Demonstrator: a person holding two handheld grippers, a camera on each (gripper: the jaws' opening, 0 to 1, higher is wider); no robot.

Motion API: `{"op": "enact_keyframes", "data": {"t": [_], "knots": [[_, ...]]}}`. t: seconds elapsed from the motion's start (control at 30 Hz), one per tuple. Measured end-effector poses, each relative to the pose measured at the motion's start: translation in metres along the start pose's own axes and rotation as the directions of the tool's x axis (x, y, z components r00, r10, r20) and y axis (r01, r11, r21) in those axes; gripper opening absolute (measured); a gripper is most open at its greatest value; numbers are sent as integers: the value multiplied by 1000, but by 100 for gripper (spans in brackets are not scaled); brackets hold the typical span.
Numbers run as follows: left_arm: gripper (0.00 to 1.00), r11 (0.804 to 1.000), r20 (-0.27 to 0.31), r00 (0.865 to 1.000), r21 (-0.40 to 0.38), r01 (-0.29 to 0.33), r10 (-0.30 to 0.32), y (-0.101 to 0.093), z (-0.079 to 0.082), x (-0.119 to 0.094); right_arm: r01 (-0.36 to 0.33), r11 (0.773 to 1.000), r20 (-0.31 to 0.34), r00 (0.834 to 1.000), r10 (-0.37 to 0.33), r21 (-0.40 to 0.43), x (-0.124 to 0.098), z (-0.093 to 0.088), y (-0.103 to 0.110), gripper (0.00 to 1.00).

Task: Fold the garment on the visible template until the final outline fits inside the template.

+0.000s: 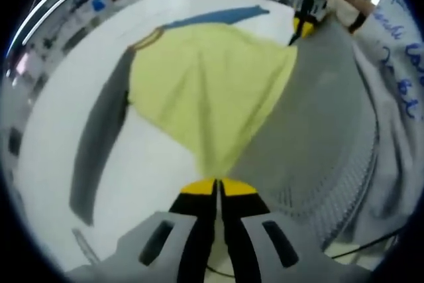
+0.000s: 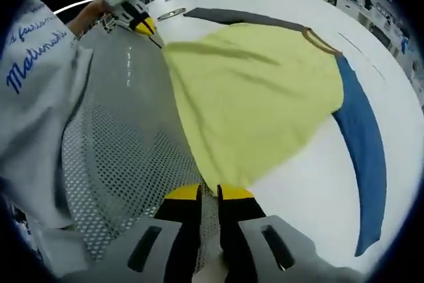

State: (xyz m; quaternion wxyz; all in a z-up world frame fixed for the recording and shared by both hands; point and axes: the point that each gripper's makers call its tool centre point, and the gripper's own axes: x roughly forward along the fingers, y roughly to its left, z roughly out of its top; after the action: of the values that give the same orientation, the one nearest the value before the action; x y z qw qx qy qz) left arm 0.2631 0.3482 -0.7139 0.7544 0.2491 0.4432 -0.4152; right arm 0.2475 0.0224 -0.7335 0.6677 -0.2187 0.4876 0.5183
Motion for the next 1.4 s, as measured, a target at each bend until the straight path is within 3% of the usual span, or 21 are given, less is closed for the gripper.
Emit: {"op": "enact_keyframes", "data": {"t": [0.17, 0.3, 0.4, 0.53, 0.8, 1.07, 1.4], "knots": [[0, 1000, 5, 1000, -9, -2, 2, 1, -1, 0, -44, 999, -49, 998, 44, -7, 12, -7, -1, 10], [0, 1000, 7, 1000, -13, 1, -1, 1, -1, 1, -46, 998, -75, 996, 48, 34, 18, -14, -7, 8], [0, 1000, 4, 1000, -15, -1, 1, 2, -2, 1, -79, 991, -89, 992, 89, 111, 20, -20, -4, 6], [0, 1000, 3, 1000, -20, -3, 3, 3, -3, 0, -84, 991, -103, 990, 95, 108, 23, -22, -5, 1], [0, 1000, 0, 1000, -23, -2, 2, 2, -3, 1, -36, 994, -87, 995, 45, 107, 16, -22, -15, 1], [0, 1000, -12, 1000, -17, 7, -7, 2, -4, 2, -64, 991, -95, 993, 76, 118, 4, -25, -5, 1], [0, 1000, -15, 1000, -16, 4, -4, 2, -4, 2, -38, 995, -105, 993, 48, 94, -13, -25, -5, 1]]}}
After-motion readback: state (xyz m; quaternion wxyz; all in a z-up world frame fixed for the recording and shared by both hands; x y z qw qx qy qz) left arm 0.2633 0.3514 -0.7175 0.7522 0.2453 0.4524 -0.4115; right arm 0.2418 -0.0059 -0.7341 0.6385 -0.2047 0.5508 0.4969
